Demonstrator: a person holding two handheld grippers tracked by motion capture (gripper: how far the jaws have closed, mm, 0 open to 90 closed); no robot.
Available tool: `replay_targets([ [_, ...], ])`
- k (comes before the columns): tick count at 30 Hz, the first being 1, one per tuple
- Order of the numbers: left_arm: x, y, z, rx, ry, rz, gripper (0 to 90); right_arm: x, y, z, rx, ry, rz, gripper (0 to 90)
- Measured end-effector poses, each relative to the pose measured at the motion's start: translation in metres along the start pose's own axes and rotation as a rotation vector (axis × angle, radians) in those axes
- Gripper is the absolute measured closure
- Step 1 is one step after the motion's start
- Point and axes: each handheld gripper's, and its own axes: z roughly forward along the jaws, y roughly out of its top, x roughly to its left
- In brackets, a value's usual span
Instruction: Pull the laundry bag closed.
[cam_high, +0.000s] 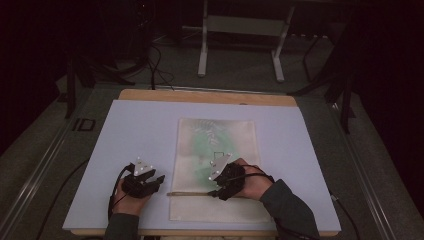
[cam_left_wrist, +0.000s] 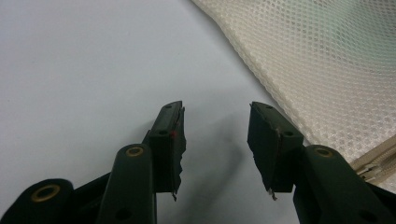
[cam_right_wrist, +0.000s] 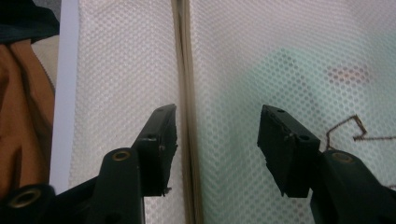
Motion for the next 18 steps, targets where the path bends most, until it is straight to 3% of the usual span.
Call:
replay_targets([
  [18, 0.001, 0.0, -0.001, -0.002, 0.002, -0.001, 55.0, 0.002, 0.023, 0.015, 0.008, 0.019, -0.04, 54.7],
])
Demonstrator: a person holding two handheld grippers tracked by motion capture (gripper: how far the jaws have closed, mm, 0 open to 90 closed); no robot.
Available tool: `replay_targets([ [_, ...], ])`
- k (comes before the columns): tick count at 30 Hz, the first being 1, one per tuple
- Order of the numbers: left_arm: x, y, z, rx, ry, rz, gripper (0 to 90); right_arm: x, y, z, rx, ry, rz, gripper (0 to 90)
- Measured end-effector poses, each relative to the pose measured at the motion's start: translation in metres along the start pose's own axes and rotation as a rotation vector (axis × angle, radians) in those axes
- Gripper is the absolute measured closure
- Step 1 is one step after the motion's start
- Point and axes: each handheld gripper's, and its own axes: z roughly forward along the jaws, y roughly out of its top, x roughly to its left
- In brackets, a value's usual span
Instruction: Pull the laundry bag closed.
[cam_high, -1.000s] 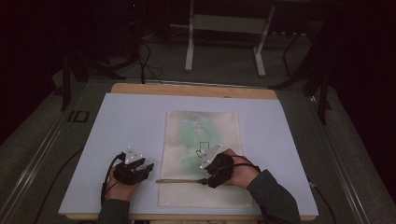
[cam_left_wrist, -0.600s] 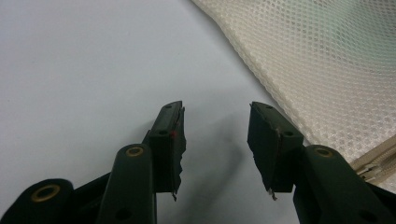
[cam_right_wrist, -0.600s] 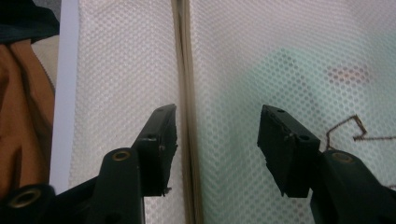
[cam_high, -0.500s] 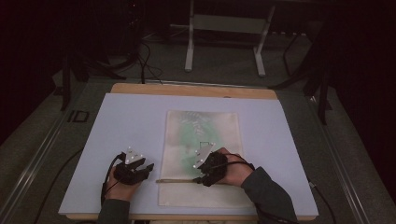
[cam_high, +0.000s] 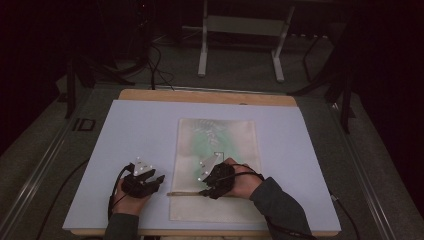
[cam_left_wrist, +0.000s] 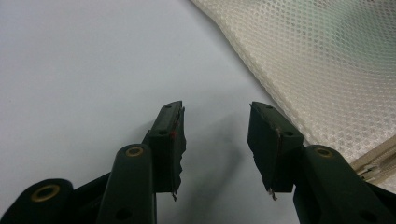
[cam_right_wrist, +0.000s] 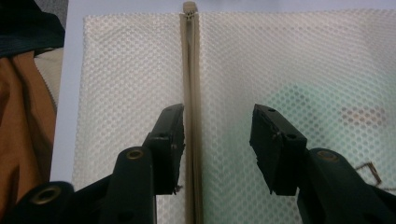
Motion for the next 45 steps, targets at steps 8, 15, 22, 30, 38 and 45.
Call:
replay_targets([
  [8, 0.001, 0.0, -0.001, -0.004, 0.003, -0.008, 54.9, 0.001, 0.012, 0.008, -0.004, 0.014, -0.013, 57.3],
  [15, 0.002, 0.0, -0.001, -0.006, 0.0, -0.009, 54.8, 0.004, 0.025, 0.017, -0.007, 0.033, -0.024, 60.9],
  [22, 0.003, 0.0, -0.002, -0.007, 0.002, -0.014, 54.7, 0.005, 0.031, 0.024, -0.011, 0.044, -0.015, 64.3],
  [30, 0.003, 0.0, -0.002, -0.005, 0.002, -0.015, 54.5, 0.007, 0.041, 0.031, -0.017, 0.053, -0.024, 67.7],
  [38, 0.004, -0.001, -0.002, -0.009, 0.002, -0.019, 54.3, 0.01, 0.051, 0.039, -0.016, 0.056, -0.026, 72.3],
  [45, 0.005, -0.001, -0.003, -0.008, 0.007, -0.019, 54.1, 0.011, 0.06, 0.047, -0.019, 0.054, -0.024, 72.9],
])
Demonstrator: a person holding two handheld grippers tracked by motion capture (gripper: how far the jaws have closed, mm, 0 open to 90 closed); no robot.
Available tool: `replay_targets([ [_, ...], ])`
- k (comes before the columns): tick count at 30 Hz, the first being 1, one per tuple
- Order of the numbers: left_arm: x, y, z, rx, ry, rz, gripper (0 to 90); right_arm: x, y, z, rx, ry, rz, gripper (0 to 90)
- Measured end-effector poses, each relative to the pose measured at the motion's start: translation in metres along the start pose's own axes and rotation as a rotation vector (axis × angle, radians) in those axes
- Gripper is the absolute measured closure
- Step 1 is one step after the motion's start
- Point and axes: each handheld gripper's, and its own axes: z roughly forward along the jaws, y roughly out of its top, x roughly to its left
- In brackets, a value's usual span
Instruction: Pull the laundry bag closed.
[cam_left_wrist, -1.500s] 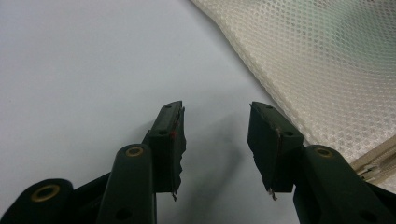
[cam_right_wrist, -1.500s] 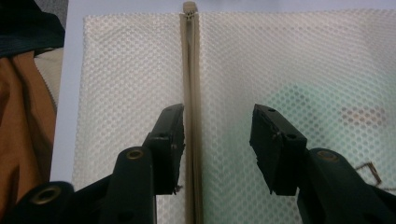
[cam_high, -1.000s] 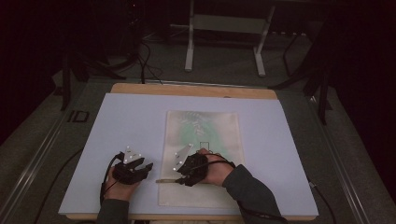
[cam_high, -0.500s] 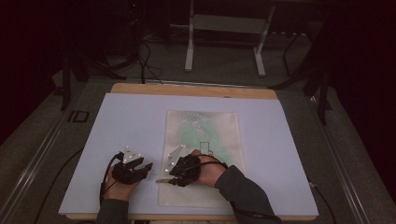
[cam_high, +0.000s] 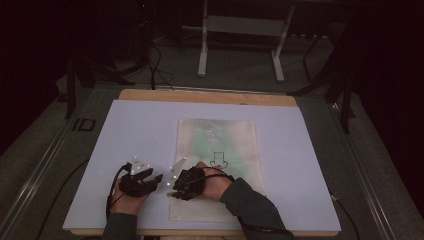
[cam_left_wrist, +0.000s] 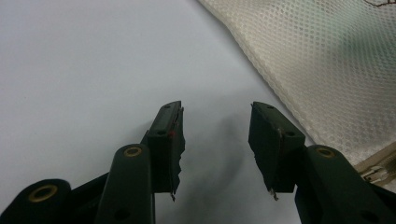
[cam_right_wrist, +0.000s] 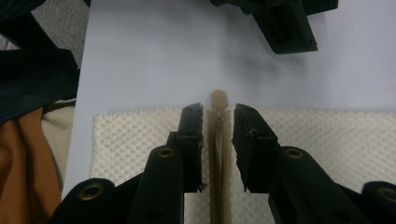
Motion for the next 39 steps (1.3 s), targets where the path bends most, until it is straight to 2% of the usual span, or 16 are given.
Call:
replay_targets([
  [13, 0.004, -0.001, -0.002, -0.007, 0.008, -0.012, 54.0, -0.001, 0.014, 0.02, 0.015, 0.006, 0.008, 75.1],
  [22, 0.004, -0.001, -0.003, -0.007, 0.008, -0.014, 54.0, -0.002, 0.018, 0.032, 0.046, -0.008, 0.015, 75.5],
  [28, 0.005, -0.001, -0.002, -0.003, 0.007, -0.014, 54.0, -0.002, 0.021, 0.036, 0.065, -0.002, 0.01, 80.6],
  [31, 0.005, -0.001, -0.003, -0.005, 0.007, -0.015, 54.0, -0.002, 0.021, 0.035, 0.054, -0.001, 0.013, 80.6],
  [39, 0.004, -0.001, -0.003, -0.008, 0.011, -0.016, 54.0, -0.002, 0.018, 0.02, -0.024, -0.001, 0.031, 80.7],
])
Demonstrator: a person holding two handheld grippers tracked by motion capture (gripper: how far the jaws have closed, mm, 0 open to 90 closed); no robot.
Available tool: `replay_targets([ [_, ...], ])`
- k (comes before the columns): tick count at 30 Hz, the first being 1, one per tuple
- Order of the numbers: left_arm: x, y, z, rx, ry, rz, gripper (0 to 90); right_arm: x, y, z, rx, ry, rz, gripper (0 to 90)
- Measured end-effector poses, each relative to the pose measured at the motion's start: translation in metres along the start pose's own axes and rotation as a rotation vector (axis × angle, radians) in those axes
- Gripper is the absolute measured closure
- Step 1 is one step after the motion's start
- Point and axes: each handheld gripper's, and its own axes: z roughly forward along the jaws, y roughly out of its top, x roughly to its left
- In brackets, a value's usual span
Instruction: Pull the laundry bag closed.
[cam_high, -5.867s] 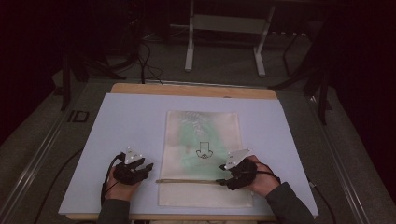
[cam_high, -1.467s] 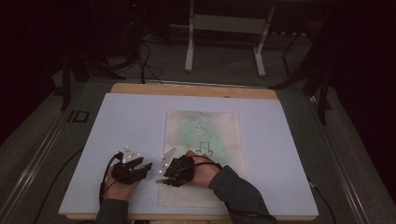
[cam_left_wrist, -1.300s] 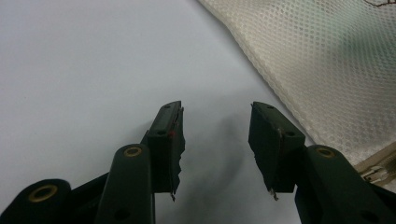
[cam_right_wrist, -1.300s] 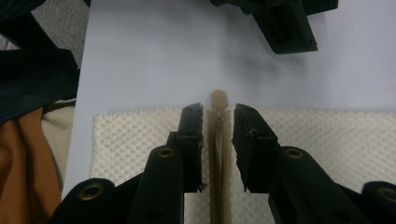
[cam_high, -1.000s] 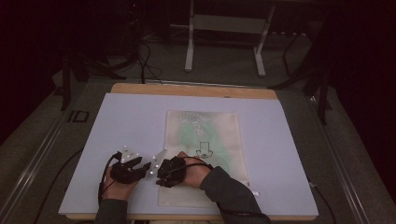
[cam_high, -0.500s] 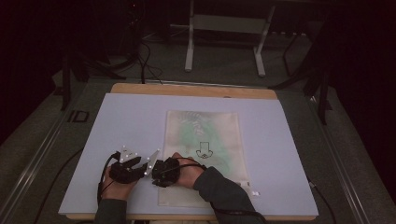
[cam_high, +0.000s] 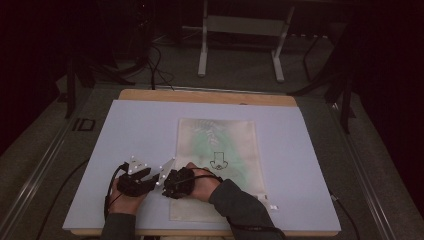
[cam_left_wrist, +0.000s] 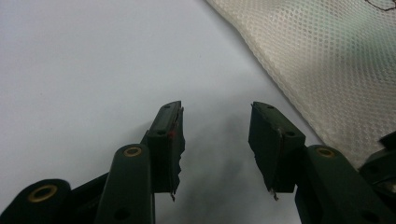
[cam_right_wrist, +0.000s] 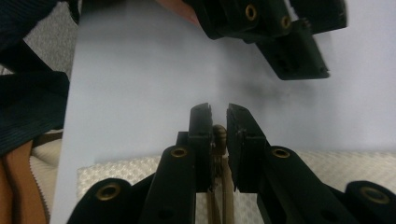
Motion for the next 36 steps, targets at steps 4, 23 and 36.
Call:
replay_targets([
  [4, 0.0, 0.0, 0.0, 0.001, 0.0, 0.002, 54.0, 0.0, -0.005, -0.008, -0.021, -0.005, 0.006, 80.7],
  [23, -0.003, 0.0, 0.0, 0.004, -0.009, 0.007, 54.2, -0.004, -0.031, -0.01, 0.005, 0.035, 0.057, 77.0],
  [36, -0.016, 0.001, -0.001, 0.014, -0.125, 0.047, 75.8, -0.003, -0.037, -0.006, 0.013, 0.025, 0.055, 81.5],
])
